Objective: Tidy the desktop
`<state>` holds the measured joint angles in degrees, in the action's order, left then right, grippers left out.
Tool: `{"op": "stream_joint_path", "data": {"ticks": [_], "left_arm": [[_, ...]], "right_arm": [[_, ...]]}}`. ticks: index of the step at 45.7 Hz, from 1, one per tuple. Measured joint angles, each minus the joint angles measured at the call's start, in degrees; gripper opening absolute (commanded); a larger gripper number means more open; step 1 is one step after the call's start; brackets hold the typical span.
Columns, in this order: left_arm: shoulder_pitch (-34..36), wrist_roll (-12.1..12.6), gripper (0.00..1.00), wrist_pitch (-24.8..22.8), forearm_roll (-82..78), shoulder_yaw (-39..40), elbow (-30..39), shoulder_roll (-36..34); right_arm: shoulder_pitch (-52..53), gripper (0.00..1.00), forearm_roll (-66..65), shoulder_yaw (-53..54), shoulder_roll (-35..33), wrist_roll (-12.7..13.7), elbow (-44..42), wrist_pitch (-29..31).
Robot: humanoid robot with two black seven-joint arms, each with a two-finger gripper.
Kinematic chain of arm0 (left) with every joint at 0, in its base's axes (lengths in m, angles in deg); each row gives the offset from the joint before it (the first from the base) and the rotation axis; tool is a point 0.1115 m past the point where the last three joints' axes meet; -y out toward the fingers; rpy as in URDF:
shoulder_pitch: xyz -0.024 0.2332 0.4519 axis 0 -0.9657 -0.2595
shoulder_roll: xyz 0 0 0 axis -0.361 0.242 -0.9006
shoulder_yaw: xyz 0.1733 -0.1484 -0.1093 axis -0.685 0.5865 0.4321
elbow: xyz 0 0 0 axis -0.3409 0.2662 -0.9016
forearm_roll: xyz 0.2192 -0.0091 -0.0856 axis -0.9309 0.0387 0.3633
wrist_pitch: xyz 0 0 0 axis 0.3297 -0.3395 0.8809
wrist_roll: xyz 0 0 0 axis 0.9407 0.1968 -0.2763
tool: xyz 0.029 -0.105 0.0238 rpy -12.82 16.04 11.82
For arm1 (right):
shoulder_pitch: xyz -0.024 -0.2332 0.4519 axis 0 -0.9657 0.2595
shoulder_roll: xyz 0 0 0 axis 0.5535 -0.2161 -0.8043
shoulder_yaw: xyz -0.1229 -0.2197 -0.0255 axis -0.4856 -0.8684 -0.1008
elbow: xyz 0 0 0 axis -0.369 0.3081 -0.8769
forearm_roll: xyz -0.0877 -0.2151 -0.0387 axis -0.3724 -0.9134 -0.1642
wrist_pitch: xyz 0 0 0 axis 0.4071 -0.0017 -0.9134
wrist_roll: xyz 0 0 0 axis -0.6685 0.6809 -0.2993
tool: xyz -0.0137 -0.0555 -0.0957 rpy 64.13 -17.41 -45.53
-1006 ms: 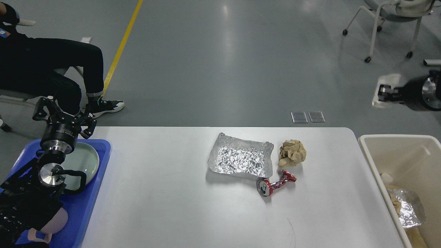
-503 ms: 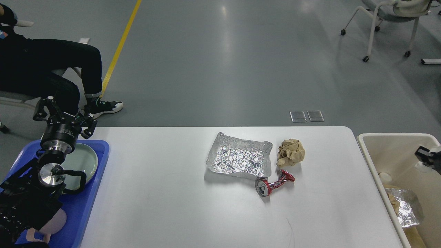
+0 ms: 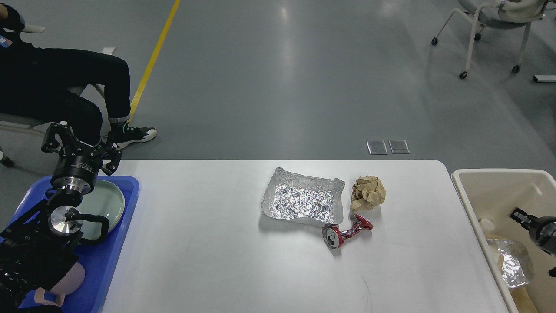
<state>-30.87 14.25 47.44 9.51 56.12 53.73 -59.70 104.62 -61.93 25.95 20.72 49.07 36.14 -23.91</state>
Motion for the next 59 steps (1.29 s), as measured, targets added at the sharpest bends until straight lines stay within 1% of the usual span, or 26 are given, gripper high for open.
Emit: {"op": "stream_joint_path", "data": {"ticks": [9, 13, 17, 24, 28, 31, 33, 37, 41, 45, 48, 52, 56, 59], "left_arm": [[0.0, 0.0, 0.97, 0.0, 0.0, 0.0, 0.0, 0.0], [0.0, 0.0, 0.96, 0.0, 0.0, 0.0, 0.0, 0.0], [0.0, 0.0, 0.97, 0.0, 0.0, 0.0, 0.0, 0.0], [0.0, 0.0, 0.96, 0.0, 0.0, 0.0, 0.0, 0.0], [0.0, 0.0, 0.97, 0.0, 0.0, 0.0, 0.0, 0.0], [0.0, 0.0, 0.97, 0.0, 0.0, 0.0, 0.0, 0.0], [0.0, 0.0, 0.97, 0.0, 0.0, 0.0, 0.0, 0.0], [0.0, 0.0, 0.97, 0.0, 0.0, 0.0, 0.0, 0.0], [0.0, 0.0, 0.96, 0.0, 0.0, 0.0, 0.0, 0.0], [0.0, 0.0, 0.97, 0.0, 0.0, 0.0, 0.0, 0.0], [0.0, 0.0, 0.97, 0.0, 0.0, 0.0, 0.0, 0.0], [0.0, 0.0, 0.97, 0.0, 0.0, 0.0, 0.0, 0.0], [0.0, 0.0, 0.97, 0.0, 0.0, 0.0, 0.0, 0.0], [0.0, 0.0, 0.97, 0.0, 0.0, 0.0, 0.0, 0.0]], "right_arm": [[2.0, 1.0, 0.2, 0.1, 0.8, 0.0, 1.3, 0.0], [5.5, 1.0, 0.2, -0.3, 1.5, 0.0, 4.4, 0.2], [10.9, 1.0, 0.2, -1.6, 1.6, 0.0, 9.4, 0.3], [24.0, 1.0, 0.4, -6.5, 2.6, 0.0, 18.7, 0.6], [31.2, 1.0, 0.6, -7.6, 3.4, 0.0, 24.0, 2.4], [35.7, 1.0, 0.9, -7.8, 3.8, 0.0, 27.1, 5.7], [38.9, 1.0, 1.6, -7.8, 3.9, 0.0, 28.9, 9.3], [44.2, 1.0, 4.8, -7.8, 4.1, 0.0, 31.3, 18.8], [49.5, 1.0, 9.3, -8.2, 4.6, 0.0, 32.1, 30.3], [53.7, 1.0, 12.0, -9.5, 5.3, 0.0, 32.7, 37.9], [55.9, 1.0, 13.0, -10.7, 5.6, 0.0, 34.2, 40.1], [56.0, 1.0, 13.4, -11.4, 6.1, 0.0, 35.3, 40.0], [52.0, 1.0, 13.4, -11.5, 7.1, 0.0, 34.3, 37.5], [47.0, 1.0, 13.4, -11.0, 8.4, 0.0, 32.0, 33.8]]}}
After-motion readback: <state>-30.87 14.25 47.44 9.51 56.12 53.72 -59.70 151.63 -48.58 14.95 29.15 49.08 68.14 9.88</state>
